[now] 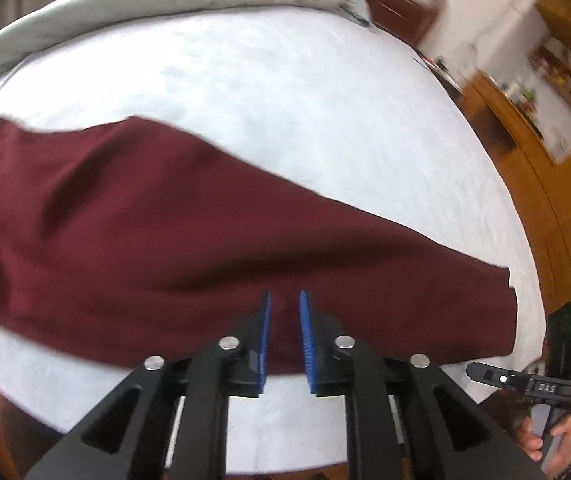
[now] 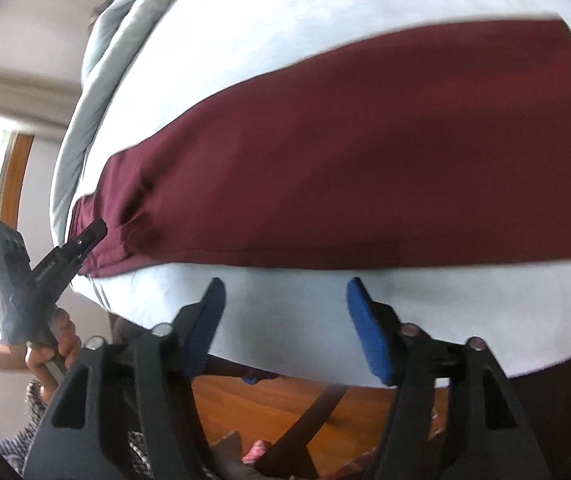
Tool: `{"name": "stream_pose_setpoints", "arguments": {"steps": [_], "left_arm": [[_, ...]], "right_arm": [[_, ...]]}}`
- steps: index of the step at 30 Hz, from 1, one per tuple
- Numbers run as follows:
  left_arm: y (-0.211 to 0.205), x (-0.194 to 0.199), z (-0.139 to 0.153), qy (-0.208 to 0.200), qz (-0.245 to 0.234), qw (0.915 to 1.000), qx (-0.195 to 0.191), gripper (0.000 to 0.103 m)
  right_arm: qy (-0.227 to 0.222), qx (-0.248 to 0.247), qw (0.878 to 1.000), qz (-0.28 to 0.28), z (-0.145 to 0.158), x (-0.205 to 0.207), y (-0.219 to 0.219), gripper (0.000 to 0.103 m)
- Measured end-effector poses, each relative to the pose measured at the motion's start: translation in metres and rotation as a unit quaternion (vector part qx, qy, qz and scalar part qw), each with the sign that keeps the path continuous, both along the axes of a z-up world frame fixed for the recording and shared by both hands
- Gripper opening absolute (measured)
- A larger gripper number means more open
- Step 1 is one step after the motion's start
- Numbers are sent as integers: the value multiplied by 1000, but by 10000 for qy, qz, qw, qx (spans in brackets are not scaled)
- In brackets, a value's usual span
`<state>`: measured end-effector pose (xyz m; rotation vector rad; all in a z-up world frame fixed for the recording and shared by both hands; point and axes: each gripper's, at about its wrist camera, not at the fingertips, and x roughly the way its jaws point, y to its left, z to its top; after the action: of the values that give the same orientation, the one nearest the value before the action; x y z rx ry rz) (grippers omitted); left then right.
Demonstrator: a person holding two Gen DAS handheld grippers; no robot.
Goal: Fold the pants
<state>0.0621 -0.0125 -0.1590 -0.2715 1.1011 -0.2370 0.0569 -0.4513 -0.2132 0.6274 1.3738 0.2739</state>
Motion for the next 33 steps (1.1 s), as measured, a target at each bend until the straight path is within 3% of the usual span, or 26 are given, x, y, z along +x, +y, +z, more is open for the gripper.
{"name": "stream_pose_setpoints", "arguments": {"steps": [3,6,9,14,15,19,20,23,26,28,30,33], "left_arm": [[-18,20,-14,301,-277,9989,230,26],[-25,3,-40,662,-331,9967,331,28],[-23,-3,-41,589,-323,9973,299,28],[-33,5,-39,633,-368,9963,446,29],[-34,6,-40,651,-353,9963,441,31],[-46,13,-38,670,-419,9959,436,48],[-53,15,-38,654,-439,9958,457,50],[-60,19,-32,571,-380,9971,327,51],[-60,17,-10,159,-198,9996,-88,52],[-67,15,-1,-69,-246,9996,-154,62],[-79,17,-10,40,-467,9988,103,64],[-91,25,-39,545,-597,9958,423,64]], "right_arm": [[175,-26,9989,-433,-12,-8,-27,68],[219,118,9958,-880,-22,-10,-53,69],[116,601,9872,-1471,-31,-12,-78,68],[-266,899,9659,-2414,-35,-18,-112,64],[-349,912,9647,-2446,-36,-17,-115,60],[-383,368,9717,-2302,-36,-10,-112,24],[-425,331,9722,-2278,-34,-10,-114,22],[-940,374,9701,-2205,-7,-12,-119,17],[-2008,437,9574,-2030,44,-20,-123,16],[-2517,343,9498,-1826,66,-27,-122,16],[-2213,215,9586,-1776,53,-23,-126,16],[-1299,-27,9752,-1789,3,-11,-133,16]]}}
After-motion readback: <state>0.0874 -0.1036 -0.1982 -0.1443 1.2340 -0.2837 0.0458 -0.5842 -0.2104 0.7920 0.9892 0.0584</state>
